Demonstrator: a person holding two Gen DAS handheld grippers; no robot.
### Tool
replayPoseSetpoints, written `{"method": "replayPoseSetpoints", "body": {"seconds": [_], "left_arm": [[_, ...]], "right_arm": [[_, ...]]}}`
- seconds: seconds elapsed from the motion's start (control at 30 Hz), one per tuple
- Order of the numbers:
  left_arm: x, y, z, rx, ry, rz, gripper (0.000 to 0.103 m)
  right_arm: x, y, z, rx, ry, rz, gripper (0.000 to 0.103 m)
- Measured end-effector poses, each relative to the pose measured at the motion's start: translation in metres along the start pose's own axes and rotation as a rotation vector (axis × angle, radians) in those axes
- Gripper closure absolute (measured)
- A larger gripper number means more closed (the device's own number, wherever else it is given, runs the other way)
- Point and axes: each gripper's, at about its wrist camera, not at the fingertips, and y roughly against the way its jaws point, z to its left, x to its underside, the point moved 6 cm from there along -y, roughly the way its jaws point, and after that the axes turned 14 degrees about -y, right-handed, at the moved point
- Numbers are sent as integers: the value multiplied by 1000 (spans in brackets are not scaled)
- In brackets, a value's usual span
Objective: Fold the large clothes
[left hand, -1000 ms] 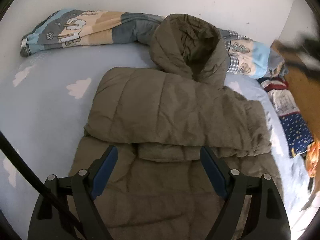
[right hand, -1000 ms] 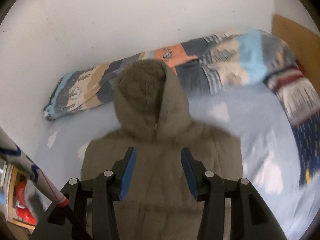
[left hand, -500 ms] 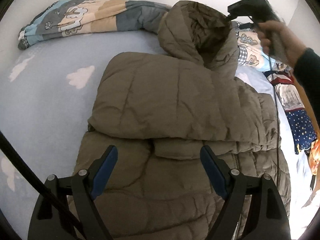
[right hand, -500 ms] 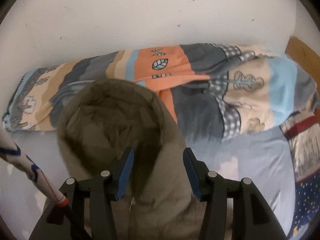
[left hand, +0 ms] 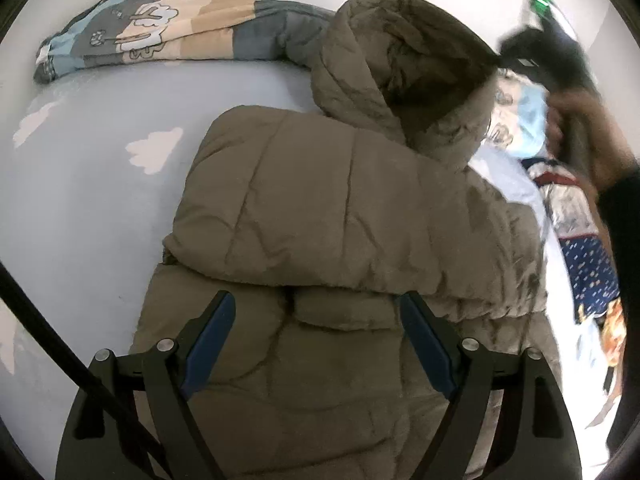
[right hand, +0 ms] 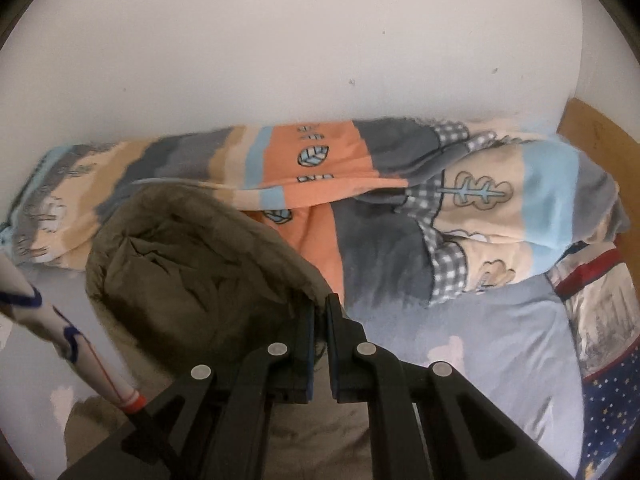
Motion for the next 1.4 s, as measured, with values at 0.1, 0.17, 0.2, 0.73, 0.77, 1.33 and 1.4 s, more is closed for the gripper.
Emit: {"method": "replayPoseSetpoints", "body": {"seconds": [0.1, 0.17, 0.2, 0.73, 0.77, 1.33, 1.4], "left_arm": [[-4, 9, -1, 0, 11, -27, 19], [-7, 16, -2, -7, 8, -46, 19], [-8, 20, -1, -16, 5, -58, 19], [-16, 26, 0, 26, 74, -96, 19], [-16, 26, -2, 24, 66, -96, 19], [-18, 15, -5, 9, 43, -79, 19], [-19, 10, -4, 7, 40, -67, 19]], "right_arm": [[15, 45, -12, -58, -2, -25, 98], [27, 79, -22, -98, -5, -42, 98], [33, 94, -27, -116, -4, -49, 98], [273, 109, -124, -48, -88, 252, 101], [281, 104, -128, -36, -88, 264, 101], [147, 142, -4, -262, -60, 72, 62], [146, 122, 15, -276, -57, 106, 60]]}}
